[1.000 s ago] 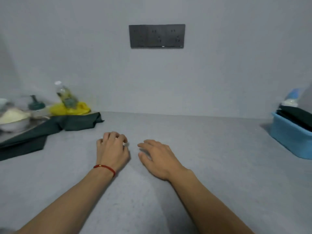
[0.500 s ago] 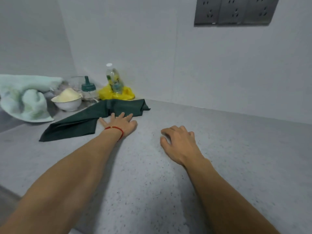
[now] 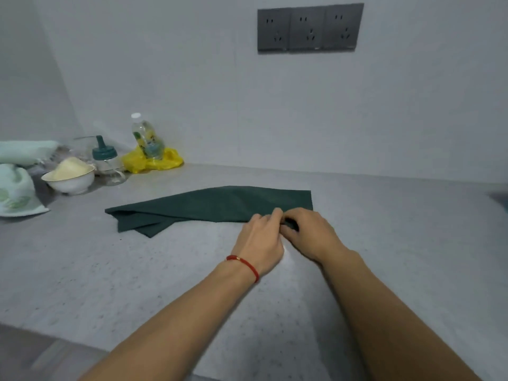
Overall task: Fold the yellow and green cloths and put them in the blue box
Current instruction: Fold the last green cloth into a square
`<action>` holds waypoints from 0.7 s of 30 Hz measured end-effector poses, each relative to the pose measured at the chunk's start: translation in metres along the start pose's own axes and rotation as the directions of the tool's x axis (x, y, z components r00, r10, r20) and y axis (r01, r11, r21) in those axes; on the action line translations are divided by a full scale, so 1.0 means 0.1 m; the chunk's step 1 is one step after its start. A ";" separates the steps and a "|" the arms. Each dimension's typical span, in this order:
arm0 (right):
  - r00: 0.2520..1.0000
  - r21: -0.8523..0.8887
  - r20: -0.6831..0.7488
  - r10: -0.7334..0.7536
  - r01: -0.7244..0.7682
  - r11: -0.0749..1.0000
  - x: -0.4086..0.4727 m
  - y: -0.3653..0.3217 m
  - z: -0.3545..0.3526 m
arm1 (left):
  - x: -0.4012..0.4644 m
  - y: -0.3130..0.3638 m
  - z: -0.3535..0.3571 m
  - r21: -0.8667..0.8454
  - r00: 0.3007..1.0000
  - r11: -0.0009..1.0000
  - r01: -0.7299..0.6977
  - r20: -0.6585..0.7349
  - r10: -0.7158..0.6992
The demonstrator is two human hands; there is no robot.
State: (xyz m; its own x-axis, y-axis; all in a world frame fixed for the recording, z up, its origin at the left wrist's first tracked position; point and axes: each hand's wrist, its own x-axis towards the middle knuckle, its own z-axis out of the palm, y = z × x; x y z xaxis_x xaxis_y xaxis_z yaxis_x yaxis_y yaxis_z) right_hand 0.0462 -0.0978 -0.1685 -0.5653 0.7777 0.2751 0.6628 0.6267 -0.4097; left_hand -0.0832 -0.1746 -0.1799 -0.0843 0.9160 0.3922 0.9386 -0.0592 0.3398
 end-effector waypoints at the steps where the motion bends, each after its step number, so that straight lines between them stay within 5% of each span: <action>1: 1.000 -0.063 -0.018 0.007 -0.008 0.998 -0.15 0.14 -0.12 | -0.04 0.12 -0.01 -0.068 0.999 0.996 -0.050 -0.015 0.049; 4: 0.986 -0.202 -0.168 0.022 -0.056 0.978 -0.49 0.51 -0.42 | -0.11 0.36 -0.04 -0.119 0.976 0.976 -0.182 -0.145 0.164; 8: 0.912 -0.025 -0.383 0.150 -0.172 0.985 -0.94 0.94 -0.77 | -0.18 0.48 0.06 0.204 0.971 0.976 -0.079 -0.205 0.122; 11: 0.788 0.082 -0.554 0.268 -0.269 0.960 -1.26 1.30 -1.05 | -0.13 0.52 0.14 0.266 0.986 0.962 0.056 -0.165 -0.012; 15: 0.609 -0.077 -0.706 0.362 -0.574 0.815 -1.35 1.52 -1.20 | 0.11 0.67 0.28 0.248 0.993 0.963 0.105 -0.079 -0.088; 17: 0.679 -0.243 -0.696 0.232 -0.527 0.814 -1.31 1.42 -1.17 | 0.25 0.75 0.35 0.205 0.993 0.971 0.120 -0.030 -0.116; 19: 0.835 -0.405 -0.546 0.066 -0.332 0.852 -1.26 1.28 -1.06 | 0.33 0.78 0.38 0.169 0.994 0.980 0.105 0.004 -0.107; 21: 0.928 -0.462 -0.368 0.056 -0.235 0.855 -1.19 1.23 -0.95 | 0.37 0.79 0.39 0.085 0.996 0.993 0.085 -0.023 -0.083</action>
State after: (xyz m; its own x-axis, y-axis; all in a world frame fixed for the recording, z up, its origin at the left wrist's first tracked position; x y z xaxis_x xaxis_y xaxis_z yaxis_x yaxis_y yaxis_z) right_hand 0.2419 -0.1088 -0.1691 -0.3067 0.7749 0.5526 0.9266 0.3759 -0.0129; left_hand 0.0008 -0.1296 -0.1720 -0.1698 0.9082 0.3825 0.9532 0.0529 0.2977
